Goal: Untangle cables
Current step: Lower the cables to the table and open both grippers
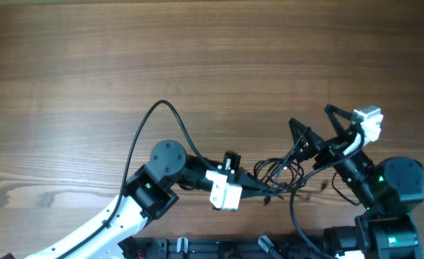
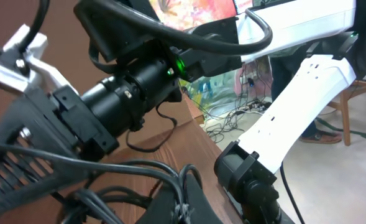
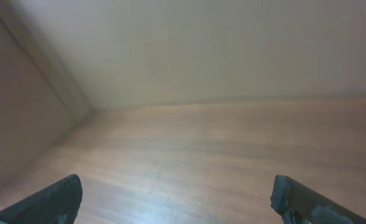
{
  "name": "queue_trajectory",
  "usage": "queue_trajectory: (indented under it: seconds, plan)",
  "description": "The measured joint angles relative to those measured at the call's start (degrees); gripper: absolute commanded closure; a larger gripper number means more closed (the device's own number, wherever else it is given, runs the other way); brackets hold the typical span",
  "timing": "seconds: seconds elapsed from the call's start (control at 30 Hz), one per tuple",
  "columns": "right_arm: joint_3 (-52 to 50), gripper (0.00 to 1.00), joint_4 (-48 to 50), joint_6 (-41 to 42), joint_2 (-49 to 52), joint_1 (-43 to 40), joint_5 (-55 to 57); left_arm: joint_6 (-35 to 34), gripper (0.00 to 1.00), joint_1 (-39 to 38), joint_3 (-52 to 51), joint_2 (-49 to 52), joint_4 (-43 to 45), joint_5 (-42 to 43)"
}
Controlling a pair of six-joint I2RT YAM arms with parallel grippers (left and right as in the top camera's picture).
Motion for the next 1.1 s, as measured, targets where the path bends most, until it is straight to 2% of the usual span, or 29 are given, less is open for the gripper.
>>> queue_trajectory:
  seconds: [0.1,0.23,0.4,0.53,0.63,0.73,0.93,1.1]
  plan:
    - [0.04,0.00,-7.54,0.02,-0.02,0.00,2.75,0.00,0.96,0.00,0.00,0.20,-0.07,-0.26]
    - [0.09,0.00,-10.80,0.72,0.09,-0.55,12.09,0.02,0.96,-0.66,0.00,0.35,0.00,3.04]
    - [0.09,0.00,-10.62,0.74,0.09,-0.55,9.97,0.00,0.96,-0.66,0.00,0.35,3.15,4.39]
    - [0.09,0.00,-15.54,1.09,0.09,-0.55,9.77,0.00,0.96,-0.66,0.00,0.35,3.69,1.42]
    - [0.09,0.00,-22.84,1.16,0.15,-0.55,9.49,0.02,0.96,-0.66,0.00,0.35,3.76,-4.33]
    - [0.09,0.00,-25.16,1.14,1.60,-0.55,7.98,-1.66,0.96,-0.66,0.00,0.35,3.67,-12.76]
    - [0.09,0.00,-25.35,1.14,8.92,-0.55,6.95,-13.84,0.96,-0.70,0.00,0.35,-2.93,-35.56]
    - [0.70,0.00,-25.83,1.07,12.87,-0.55,5.05,-24.20,0.96,-0.70,0.00,0.37,-10.88,-50.58]
